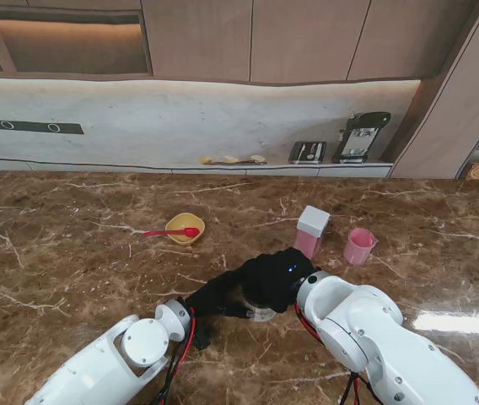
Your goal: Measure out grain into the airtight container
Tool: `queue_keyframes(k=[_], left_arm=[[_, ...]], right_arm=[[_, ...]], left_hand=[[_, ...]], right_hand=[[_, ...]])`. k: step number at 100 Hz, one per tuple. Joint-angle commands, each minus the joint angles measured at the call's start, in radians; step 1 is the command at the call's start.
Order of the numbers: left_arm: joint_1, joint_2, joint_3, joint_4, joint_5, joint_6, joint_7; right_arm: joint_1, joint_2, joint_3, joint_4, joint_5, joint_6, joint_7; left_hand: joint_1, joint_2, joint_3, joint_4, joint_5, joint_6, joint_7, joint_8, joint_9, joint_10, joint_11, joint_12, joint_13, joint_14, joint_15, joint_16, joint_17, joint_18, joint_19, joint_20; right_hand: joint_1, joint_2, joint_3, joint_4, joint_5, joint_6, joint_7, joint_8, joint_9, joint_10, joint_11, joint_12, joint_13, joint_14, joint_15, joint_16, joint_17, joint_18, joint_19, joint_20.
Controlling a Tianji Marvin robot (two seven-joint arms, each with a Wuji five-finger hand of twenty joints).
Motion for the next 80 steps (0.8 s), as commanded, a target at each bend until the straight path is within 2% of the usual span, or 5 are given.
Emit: queue_keyframes(k=[1, 22, 39, 64, 80], left_arm=[[0.018, 0.003, 0.011, 0.028, 0.003, 0.011, -0.008], [0.015, 0.003, 0.014, 0.033, 0.002, 0.007, -0.010], [0.012, 0.003, 0.016, 0.037, 0.000, 0.005, -0.013], [0.010, 0.002, 0.018, 0.040, -0.002, 0.005, -0.016], [0.005, 0.003, 0.025, 0.043, -0.006, 0.002, -0.025]], right_arm=[[0.002, 0.001, -0.005, 0.019, 0.004, 0.009, 0.030], [0.018, 0.001, -0.031, 0.043, 0.011, 0.019, 0.008], [0.021, -0.003, -0.053, 0.066, 0.030, 0.052, -0.049], [0.023, -0.012, -0.093, 0.118, 0.030, 0.110, -0.194], [0.037, -0.020, -0.125, 0.154, 0.056, 0.141, -0.279]], left_hand=[[0.015, 0.050, 0.030, 0.024, 0.010, -0.034, 0.918, 0.015, 0.072, -0.058, 0.104, 0.033, 0.024, 0.181, 0.048, 0.015, 0.041, 0.416, 0.120, 0.034], [0.014, 0.051, 0.029, 0.023, 0.015, -0.034, 0.923, 0.019, 0.074, -0.058, 0.104, 0.033, 0.023, 0.181, 0.048, 0.015, 0.041, 0.415, 0.119, 0.032], [0.011, 0.050, 0.026, 0.023, 0.034, -0.031, 0.935, 0.027, 0.063, -0.048, 0.099, 0.032, 0.019, 0.181, 0.045, 0.014, 0.039, 0.413, 0.116, 0.031], [0.004, 0.046, 0.017, 0.021, 0.093, -0.019, 0.960, 0.041, 0.053, -0.035, 0.097, 0.039, 0.018, 0.182, 0.043, 0.012, 0.037, 0.416, 0.109, 0.030], [-0.007, 0.040, 0.005, 0.020, 0.133, -0.012, 0.967, 0.044, 0.043, -0.030, 0.090, 0.042, 0.015, 0.182, 0.041, 0.011, 0.036, 0.417, 0.102, 0.030]], right_hand=[[0.012, -0.045, 0.073, -0.036, -0.014, -0.021, 0.026, 0.009, -0.013, 0.021, 0.022, -0.006, 0.009, 0.015, 0.020, -0.021, 0.030, -0.003, 0.026, -0.027], [0.007, -0.028, 0.104, -0.034, 0.134, -0.042, 0.217, 0.126, 0.127, 0.002, 0.166, 0.104, 0.185, -0.053, 0.167, 0.095, 0.176, -0.084, 0.161, -0.026], [-0.126, -0.013, 0.068, -0.049, 0.173, 0.007, 0.330, 0.233, 0.221, -0.018, 0.264, 0.194, 0.299, -0.077, 0.263, 0.167, 0.296, -0.135, 0.269, 0.003], [-0.220, 0.042, 0.035, -0.041, 0.277, 0.007, 0.427, 0.283, 0.387, -0.004, 0.329, 0.211, 0.500, -0.095, 0.336, 0.184, 0.471, -0.171, 0.406, 0.017], [-0.229, 0.052, 0.039, -0.038, 0.322, 0.001, 0.466, 0.284, 0.452, 0.002, 0.342, 0.218, 0.564, -0.096, 0.348, 0.185, 0.495, -0.178, 0.480, 0.017]])
